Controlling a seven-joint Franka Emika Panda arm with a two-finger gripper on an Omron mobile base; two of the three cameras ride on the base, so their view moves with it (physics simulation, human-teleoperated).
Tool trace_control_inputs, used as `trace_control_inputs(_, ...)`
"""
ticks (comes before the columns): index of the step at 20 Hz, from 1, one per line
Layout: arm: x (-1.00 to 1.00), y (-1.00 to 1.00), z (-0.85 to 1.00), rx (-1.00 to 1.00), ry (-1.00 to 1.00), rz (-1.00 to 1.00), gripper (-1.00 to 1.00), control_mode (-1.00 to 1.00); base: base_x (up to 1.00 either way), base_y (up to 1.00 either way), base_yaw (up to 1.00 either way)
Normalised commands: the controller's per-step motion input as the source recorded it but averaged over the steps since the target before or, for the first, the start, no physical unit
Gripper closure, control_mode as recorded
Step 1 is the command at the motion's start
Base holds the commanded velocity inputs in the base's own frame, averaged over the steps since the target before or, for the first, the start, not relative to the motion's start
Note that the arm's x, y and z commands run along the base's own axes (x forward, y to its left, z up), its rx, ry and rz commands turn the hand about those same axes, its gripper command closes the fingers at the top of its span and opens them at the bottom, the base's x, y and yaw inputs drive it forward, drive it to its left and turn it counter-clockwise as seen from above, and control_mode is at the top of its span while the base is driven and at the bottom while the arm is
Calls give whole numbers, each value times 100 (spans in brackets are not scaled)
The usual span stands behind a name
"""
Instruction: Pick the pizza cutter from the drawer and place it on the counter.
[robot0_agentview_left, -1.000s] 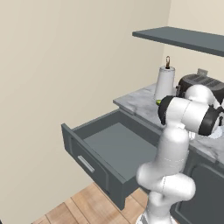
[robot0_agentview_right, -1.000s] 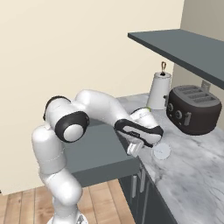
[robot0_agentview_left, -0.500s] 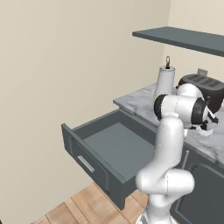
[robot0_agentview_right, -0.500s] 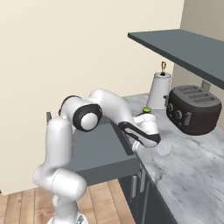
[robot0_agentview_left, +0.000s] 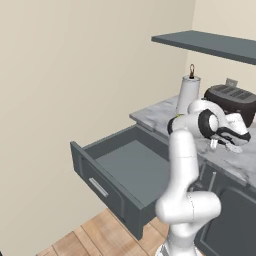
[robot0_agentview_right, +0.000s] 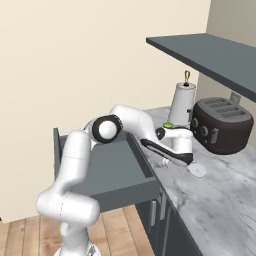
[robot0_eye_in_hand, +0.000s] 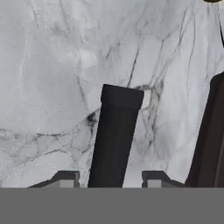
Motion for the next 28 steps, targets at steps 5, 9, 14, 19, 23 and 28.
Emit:
trace_control_inputs(5, -45, 0, 19, 4, -30, 0, -100, -100, 0, 0, 0)
trace_control_inputs(9, -63, 51, 72, -1, -39, 0, -100, -100, 0, 0, 0)
trace_control_inputs(14, -60, 98, 48, -19, -17, 1, -100, -100, 0, 0, 0)
trace_control_inputs(19, -56, 100, 68, -26, 0, 13, -100, -100, 0, 0, 0)
trace_control_inputs(23, -90, 67, 78, -19, 0, 27, -100, -100, 0, 0, 0)
trace_control_inputs(28, -96, 69, 75, -20, 4, 26, -100, -100, 0, 0, 0)
